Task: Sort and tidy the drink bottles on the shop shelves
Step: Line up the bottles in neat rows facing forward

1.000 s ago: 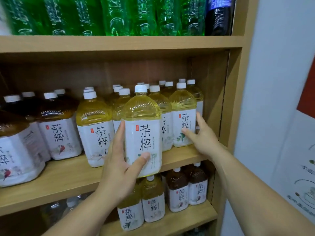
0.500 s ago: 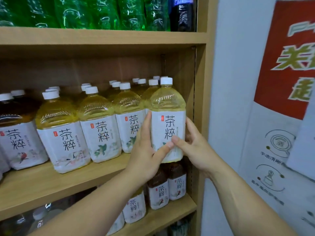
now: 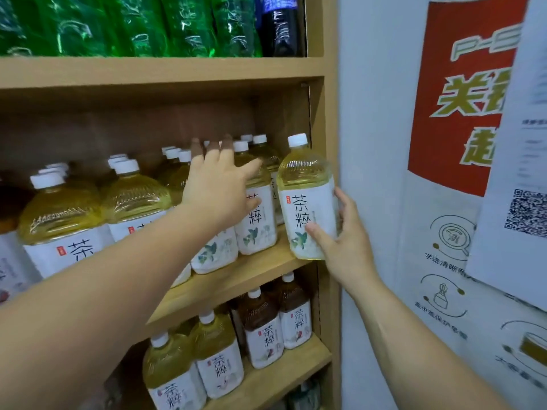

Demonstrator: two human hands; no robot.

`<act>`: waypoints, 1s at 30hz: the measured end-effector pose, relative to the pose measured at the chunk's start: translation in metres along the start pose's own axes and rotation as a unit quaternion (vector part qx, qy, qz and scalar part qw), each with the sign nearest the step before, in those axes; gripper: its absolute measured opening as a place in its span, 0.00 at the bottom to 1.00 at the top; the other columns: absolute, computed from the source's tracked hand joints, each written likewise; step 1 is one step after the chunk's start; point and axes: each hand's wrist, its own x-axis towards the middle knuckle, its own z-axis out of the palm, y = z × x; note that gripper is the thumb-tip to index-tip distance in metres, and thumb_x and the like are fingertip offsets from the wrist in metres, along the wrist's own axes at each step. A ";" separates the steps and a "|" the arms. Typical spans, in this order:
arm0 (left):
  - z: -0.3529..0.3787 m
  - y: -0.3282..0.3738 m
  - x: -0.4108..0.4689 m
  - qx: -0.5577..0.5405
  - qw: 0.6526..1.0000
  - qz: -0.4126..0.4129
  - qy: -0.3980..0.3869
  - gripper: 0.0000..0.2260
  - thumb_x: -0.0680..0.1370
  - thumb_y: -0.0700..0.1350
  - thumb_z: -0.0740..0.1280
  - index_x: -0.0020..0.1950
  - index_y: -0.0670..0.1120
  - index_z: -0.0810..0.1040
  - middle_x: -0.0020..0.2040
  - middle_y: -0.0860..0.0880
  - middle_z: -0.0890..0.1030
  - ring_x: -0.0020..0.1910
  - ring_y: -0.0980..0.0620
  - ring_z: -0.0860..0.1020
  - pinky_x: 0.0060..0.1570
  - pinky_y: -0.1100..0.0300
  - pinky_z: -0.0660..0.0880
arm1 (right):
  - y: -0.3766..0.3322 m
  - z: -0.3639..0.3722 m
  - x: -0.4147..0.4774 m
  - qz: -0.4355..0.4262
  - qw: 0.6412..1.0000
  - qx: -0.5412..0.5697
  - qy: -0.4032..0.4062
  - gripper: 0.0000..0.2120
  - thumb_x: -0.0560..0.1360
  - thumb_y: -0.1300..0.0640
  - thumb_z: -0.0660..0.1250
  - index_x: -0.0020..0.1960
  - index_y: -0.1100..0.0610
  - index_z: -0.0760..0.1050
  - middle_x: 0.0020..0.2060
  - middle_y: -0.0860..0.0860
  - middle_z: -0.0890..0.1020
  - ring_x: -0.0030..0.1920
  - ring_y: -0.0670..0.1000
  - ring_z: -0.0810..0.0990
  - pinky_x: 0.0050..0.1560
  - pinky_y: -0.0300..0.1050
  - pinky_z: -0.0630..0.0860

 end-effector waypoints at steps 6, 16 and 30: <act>0.001 0.006 0.014 0.018 0.997 0.005 -0.078 0.44 0.71 0.76 0.62 0.80 0.67 0.43 0.74 0.36 0.69 0.73 0.34 0.68 0.76 0.30 0.48 | 0.002 0.006 -0.005 0.005 0.998 -0.057 0.032 0.38 0.74 0.40 0.73 0.77 0.32 0.56 0.70 0.44 0.75 0.70 0.49 0.73 0.67 0.56 0.75; -0.004 0.000 0.013 -0.050 0.994 0.008 -0.101 0.44 0.71 0.69 0.71 0.80 0.65 0.50 0.49 0.44 0.72 0.49 0.43 0.75 0.46 0.49 0.75 | 0.004 0.018 -0.010 -0.003 0.992 -0.111 0.052 0.37 0.77 0.41 0.71 0.80 0.41 0.59 0.69 0.45 0.76 0.68 0.50 0.74 0.67 0.56 0.76; 0.001 -0.022 0.008 -0.068 0.992 0.053 -0.087 0.42 0.75 0.67 0.68 0.80 0.67 0.45 0.38 0.49 0.69 0.34 0.51 0.72 0.28 0.56 0.70 | -0.005 0.032 0.025 -0.015 0.968 -0.249 0.040 0.37 0.78 0.42 0.70 0.81 0.47 0.60 0.60 0.51 0.76 0.58 0.52 0.78 0.57 0.50 0.78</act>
